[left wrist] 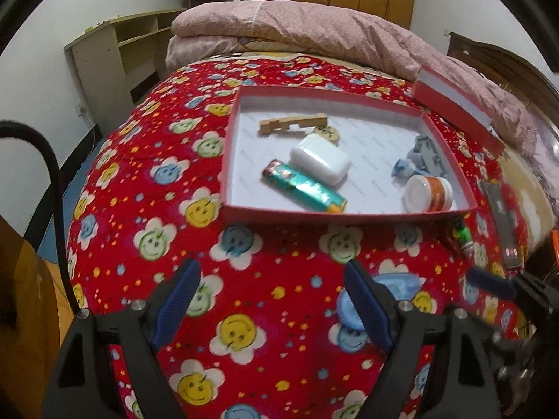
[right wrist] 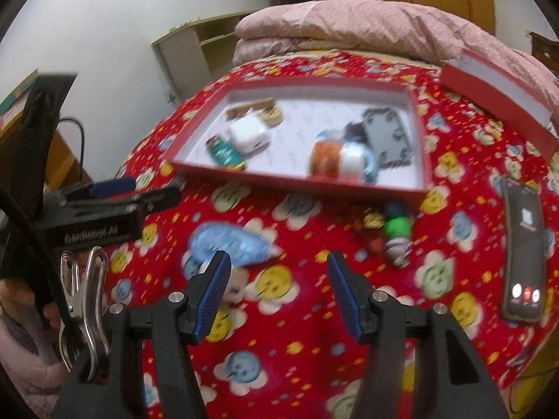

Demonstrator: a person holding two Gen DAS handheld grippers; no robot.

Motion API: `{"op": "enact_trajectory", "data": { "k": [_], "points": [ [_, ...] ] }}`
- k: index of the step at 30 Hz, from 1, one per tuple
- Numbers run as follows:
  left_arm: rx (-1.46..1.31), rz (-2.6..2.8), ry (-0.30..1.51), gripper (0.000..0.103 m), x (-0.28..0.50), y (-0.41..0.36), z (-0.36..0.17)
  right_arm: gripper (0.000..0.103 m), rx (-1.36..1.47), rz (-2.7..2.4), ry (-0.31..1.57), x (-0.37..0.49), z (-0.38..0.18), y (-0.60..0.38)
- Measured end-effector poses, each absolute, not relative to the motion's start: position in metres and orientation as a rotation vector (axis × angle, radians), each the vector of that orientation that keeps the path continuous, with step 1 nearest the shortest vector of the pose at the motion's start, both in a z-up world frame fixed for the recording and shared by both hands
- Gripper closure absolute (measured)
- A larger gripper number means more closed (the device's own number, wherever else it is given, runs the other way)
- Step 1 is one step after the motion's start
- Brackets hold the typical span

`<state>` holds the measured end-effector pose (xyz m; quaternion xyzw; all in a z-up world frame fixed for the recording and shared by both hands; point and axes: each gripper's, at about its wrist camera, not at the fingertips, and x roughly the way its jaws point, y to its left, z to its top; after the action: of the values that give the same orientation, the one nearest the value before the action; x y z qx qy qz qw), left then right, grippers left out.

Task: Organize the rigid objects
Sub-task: 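Grasp the white charger plug on the bed with the right tool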

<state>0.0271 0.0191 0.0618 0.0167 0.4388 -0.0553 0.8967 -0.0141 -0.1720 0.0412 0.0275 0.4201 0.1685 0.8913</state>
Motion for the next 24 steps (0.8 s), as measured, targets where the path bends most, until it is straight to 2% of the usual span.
{"op": "enact_trajectory", "data": {
  "k": [19, 20, 23, 24],
  "points": [
    [0.002, -0.079, 0.940, 0.016, 0.021, 0.041, 0.046, 0.045, 0.002, 0.431, 0.917, -0.017, 0.009, -0.128],
    [0.002, -0.081, 0.939, 0.016, 0.021, 0.041, 0.046, 0.048, 0.000, 0.429, 0.912, -0.017, 0.009, -0.128],
    [0.004, -0.086, 0.936, 0.016, 0.019, 0.038, 0.046, 0.071, -0.004, 0.450, 0.903, -0.020, 0.008, -0.125],
    [0.005, -0.086, 0.937, 0.016, 0.019, 0.036, 0.045, 0.073, -0.002, 0.458, 0.904, -0.021, 0.008, -0.125]
  ]
}}
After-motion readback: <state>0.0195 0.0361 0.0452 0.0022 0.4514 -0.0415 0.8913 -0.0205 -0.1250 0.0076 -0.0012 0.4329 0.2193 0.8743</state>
